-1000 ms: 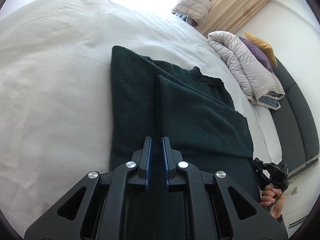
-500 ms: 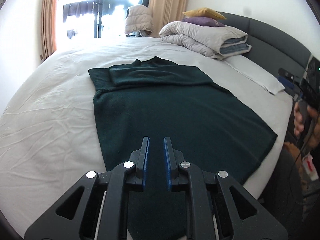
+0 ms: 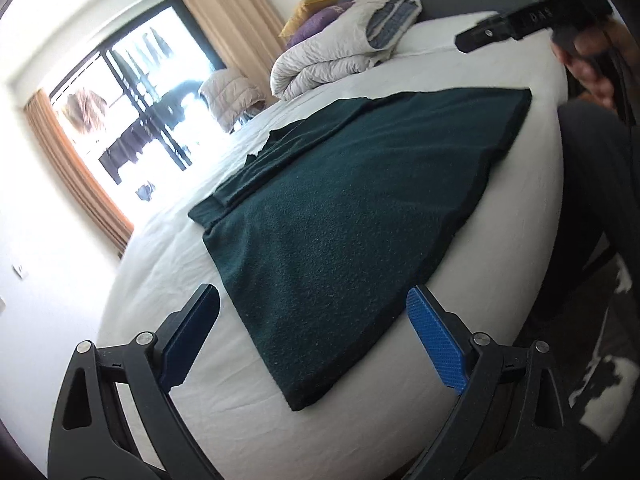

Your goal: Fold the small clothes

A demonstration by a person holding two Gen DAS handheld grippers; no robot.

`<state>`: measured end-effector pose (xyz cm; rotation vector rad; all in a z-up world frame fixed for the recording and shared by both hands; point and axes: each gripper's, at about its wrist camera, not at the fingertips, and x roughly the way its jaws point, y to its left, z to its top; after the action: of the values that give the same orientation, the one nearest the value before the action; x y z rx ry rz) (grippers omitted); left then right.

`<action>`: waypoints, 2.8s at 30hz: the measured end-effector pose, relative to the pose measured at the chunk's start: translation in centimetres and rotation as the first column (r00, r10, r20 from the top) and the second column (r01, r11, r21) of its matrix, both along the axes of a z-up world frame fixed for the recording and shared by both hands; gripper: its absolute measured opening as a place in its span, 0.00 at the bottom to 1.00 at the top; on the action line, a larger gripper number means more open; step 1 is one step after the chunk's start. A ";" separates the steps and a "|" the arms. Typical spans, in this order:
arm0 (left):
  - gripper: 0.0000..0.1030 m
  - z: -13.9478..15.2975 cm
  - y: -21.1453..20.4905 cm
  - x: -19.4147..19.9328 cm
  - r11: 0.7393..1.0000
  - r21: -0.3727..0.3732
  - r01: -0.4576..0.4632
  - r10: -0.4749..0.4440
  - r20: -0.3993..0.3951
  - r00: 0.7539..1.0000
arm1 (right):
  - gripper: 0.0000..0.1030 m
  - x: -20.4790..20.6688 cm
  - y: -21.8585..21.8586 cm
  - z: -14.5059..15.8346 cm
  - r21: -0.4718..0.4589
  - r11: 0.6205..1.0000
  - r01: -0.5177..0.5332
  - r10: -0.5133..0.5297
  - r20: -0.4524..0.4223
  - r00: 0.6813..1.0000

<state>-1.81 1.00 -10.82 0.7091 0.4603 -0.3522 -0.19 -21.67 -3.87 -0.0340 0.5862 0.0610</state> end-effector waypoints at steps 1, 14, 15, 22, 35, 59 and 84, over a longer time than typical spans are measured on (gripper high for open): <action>0.93 -0.4 -0.3 -0.3 0.998 0.055 0.021 -0.023 0.028 0.999 | 0.94 -0.1 0.3 -0.1 -0.008 1.000 -0.011 0.011 -0.006 1.000; 0.82 -6.1 0.3 -2.3 0.853 0.504 0.135 -0.231 0.133 0.964 | 0.90 -0.8 0.1 -0.4 0.026 1.000 0.004 -0.003 -0.029 1.000; 0.71 -6.4 0.5 -2.0 0.840 0.527 0.128 -0.232 0.137 0.963 | 0.90 -0.9 0.0 -0.4 0.027 1.000 0.004 -0.004 -0.029 1.000; 0.35 -8.2 2.2 -1.1 0.792 0.601 0.111 -0.246 0.147 0.958 | 0.89 -1.2 -0.1 -0.4 0.015 1.000 0.007 -0.007 -0.037 0.999; 0.04 -1.4 1.9 2.5 0.954 0.289 0.084 -0.105 0.057 0.993 | 0.82 -3.5 0.5 -2.3 -0.347 0.922 -0.170 0.139 -0.113 0.984; 0.04 9.1 1.9 2.8 0.996 0.084 0.020 -0.032 0.147 0.989 | 0.52 -3.5 3.5 -10.9 -0.785 0.529 -0.322 0.189 -0.261 0.947; 0.04 3.7 4.2 2.9 0.998 0.054 -0.030 0.033 -0.047 0.998 | 0.04 -1.6 -1.4 -9.6 -0.711 0.620 -0.333 0.104 -0.347 0.932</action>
<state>1.11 5.20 -7.07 0.7457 0.5274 -0.3289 -1.75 -23.06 -13.47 -0.9579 0.8549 0.0551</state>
